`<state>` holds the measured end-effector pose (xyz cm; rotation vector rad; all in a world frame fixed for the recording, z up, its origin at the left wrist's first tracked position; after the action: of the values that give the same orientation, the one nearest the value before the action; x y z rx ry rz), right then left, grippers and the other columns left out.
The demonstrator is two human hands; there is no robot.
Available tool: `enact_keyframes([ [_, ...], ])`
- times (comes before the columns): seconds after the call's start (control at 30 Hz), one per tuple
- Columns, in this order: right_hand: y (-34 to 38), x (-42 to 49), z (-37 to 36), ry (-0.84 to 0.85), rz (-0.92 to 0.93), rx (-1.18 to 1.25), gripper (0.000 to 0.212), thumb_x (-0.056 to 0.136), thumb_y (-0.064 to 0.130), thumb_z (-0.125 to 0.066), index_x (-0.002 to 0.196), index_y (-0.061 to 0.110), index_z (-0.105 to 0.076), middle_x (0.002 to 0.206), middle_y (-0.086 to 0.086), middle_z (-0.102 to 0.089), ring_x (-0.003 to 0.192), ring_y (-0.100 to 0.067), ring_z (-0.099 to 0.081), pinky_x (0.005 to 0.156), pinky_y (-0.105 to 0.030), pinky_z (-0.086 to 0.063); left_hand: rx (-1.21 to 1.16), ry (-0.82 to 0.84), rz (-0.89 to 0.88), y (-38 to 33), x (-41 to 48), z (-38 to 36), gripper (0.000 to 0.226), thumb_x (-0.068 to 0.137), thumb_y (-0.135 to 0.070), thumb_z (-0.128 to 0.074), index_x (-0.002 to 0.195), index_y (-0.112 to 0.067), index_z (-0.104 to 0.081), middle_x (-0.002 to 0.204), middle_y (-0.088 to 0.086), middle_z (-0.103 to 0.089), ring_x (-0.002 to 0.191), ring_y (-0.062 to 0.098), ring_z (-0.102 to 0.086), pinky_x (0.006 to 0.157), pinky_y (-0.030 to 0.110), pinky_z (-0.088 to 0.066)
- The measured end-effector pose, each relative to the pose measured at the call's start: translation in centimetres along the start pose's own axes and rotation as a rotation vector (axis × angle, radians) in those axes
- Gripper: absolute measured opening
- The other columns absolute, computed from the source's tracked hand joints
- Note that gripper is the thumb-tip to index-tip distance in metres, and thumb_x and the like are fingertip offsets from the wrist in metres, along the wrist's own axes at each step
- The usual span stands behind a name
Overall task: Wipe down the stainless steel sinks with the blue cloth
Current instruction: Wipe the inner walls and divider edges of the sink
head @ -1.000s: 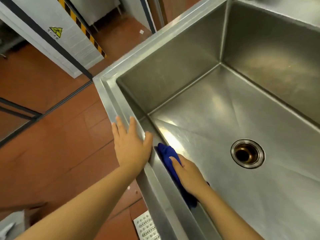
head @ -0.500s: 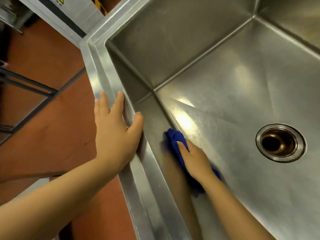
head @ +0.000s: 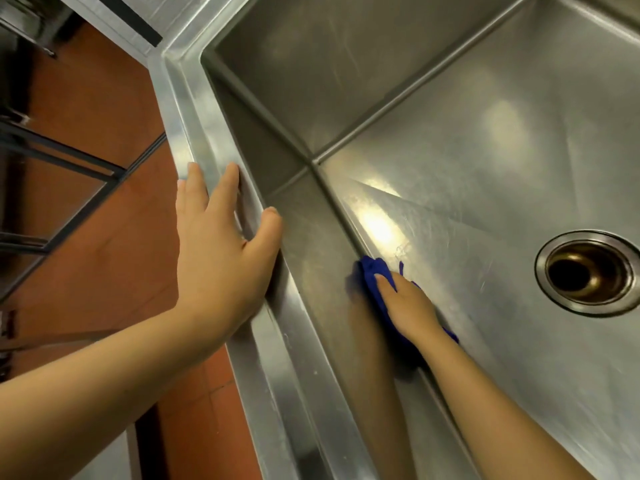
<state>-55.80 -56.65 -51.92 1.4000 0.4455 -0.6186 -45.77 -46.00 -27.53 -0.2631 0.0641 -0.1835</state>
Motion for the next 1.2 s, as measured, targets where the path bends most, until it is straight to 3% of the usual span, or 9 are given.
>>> enact_keyframes([
  [0.13, 1.7, 0.1, -0.1, -0.017, 0.056, 0.077, 0.032, 0.099, 0.043, -0.038, 0.078, 0.024, -0.052, 0.076, 0.003, -0.057, 0.078, -0.020, -0.053, 0.073, -0.034, -0.040, 0.003, -0.008, -0.001, 0.0, 0.0, 0.1, 0.064, 0.096, -0.039, -0.050, 0.153, -0.025, -0.023, 0.162, -0.002, -0.001, 0.149, 0.015, 0.004, 0.114, 0.033, -0.007],
  [0.27, 5.8, -0.8, 0.2, -0.050, 0.240, 0.111, 0.038, 0.098, 0.043, -0.040, 0.088, 0.011, -0.058, 0.084, -0.005, -0.064, 0.081, -0.021, -0.057, 0.078, -0.036, -0.044, -0.001, -0.016, -0.003, 0.1, 0.0, 0.0, 0.064, 0.096, -0.039, -0.050, 0.152, -0.027, -0.023, 0.162, -0.003, -0.002, 0.148, 0.014, 0.004, 0.113, 0.031, -0.008],
  [0.53, 0.3, 0.3, -0.1, -0.024, 0.012, -0.004, 0.029, 0.102, 0.042, -0.031, 0.094, 0.022, -0.050, 0.088, 0.000, -0.057, 0.086, -0.019, -0.051, 0.077, -0.033, -0.037, -0.022, -0.016, -0.009, 0.1, 0.0, 0.1, 0.071, 0.088, -0.047, -0.046, 0.152, -0.025, -0.024, 0.162, -0.002, -0.002, 0.148, 0.014, 0.004, 0.113, 0.030, -0.007],
  [0.63, 0.2, -2.1, 0.3, -0.029, 0.018, 0.019, 0.039, 0.100, 0.045, -0.035, 0.096, 0.014, -0.058, 0.090, -0.008, -0.066, 0.084, -0.023, -0.059, 0.080, -0.037, -0.045, -0.034, -0.023, 0.002, 0.1, 0.0, 0.2, 0.064, 0.094, -0.038, -0.049, 0.152, -0.025, -0.025, 0.162, 0.000, -0.001, 0.148, 0.014, 0.006, 0.106, 0.025, -0.005],
  [0.73, 2.7, -6.0, 1.2, -0.051, 0.096, 0.085, 0.037, 0.097, 0.046, -0.040, 0.100, 0.016, -0.063, 0.093, -0.003, -0.068, 0.089, -0.020, -0.061, 0.088, -0.041, -0.048, -0.052, -0.028, 0.001, -0.2, -0.1, 0.2, 0.063, 0.094, -0.035, -0.050, 0.151, -0.025, -0.026, 0.162, 0.002, -0.002, 0.148, 0.016, 0.006, 0.109, 0.027, -0.007],
  [0.83, 7.1, -11.2, 2.1, -0.048, 0.271, 0.157, 0.044, 0.092, 0.054, -0.042, 0.093, 0.014, -0.062, 0.084, -0.004, -0.066, 0.081, -0.022, -0.060, 0.080, -0.039, -0.047, -0.064, -0.033, 0.006, -0.2, -0.1, 0.2, 0.063, 0.093, -0.035, -0.050, 0.150, -0.023, -0.028, 0.162, 0.004, -0.004, 0.148, 0.018, 0.003, 0.116, 0.038, -0.015],
  [0.97, 9.6, -17.8, 2.8, -0.074, 0.396, 0.279, 0.047, 0.080, 0.061, -0.039, 0.073, 0.017, -0.052, 0.060, -0.002, -0.049, 0.058, -0.019, -0.044, 0.058, -0.025, -0.037, -0.045, -0.037, -0.007, 0.2, 0.2, -0.1, 0.063, 0.090, -0.037, -0.051, 0.147, -0.019, -0.033, 0.159, 0.009, -0.012, 0.147, 0.025, -0.004, 0.113, 0.052, -0.026],
  [1.07, 8.0, -18.1, 2.7, -0.135, 0.345, 0.196, 0.056, 0.085, 0.062, -0.040, 0.083, 0.009, -0.058, 0.065, -0.004, -0.057, 0.062, -0.023, -0.052, 0.062, -0.031, -0.043, -0.030, -0.030, -0.007, 0.4, 0.3, -0.4, 0.062, 0.090, -0.038, -0.050, 0.146, -0.020, -0.032, 0.159, 0.009, -0.009, 0.147, 0.025, -0.001, 0.111, 0.054, -0.029],
  [1.2, 7.1, -16.8, 2.6, -0.178, 0.227, 0.080, 0.028, 0.099, 0.043, -0.041, 0.099, 0.027, -0.063, 0.086, 0.005, -0.069, 0.083, -0.015, -0.063, 0.071, -0.025, -0.046, -0.020, 0.018, -0.001, -0.1, 0.0, -0.2, 0.066, 0.092, -0.038, -0.048, 0.150, -0.018, -0.024, 0.161, 0.015, -0.001, 0.148, 0.030, 0.006, 0.117, 0.050, -0.018],
])
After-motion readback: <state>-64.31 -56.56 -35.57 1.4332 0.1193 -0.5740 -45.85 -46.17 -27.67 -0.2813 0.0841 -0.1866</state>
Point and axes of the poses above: each hand's wrist, its own x-axis towards the middle knuckle, its own z-axis out of the back of the hand, y = z × x, the point moved 7 cm from there along x, towards the middle knuckle
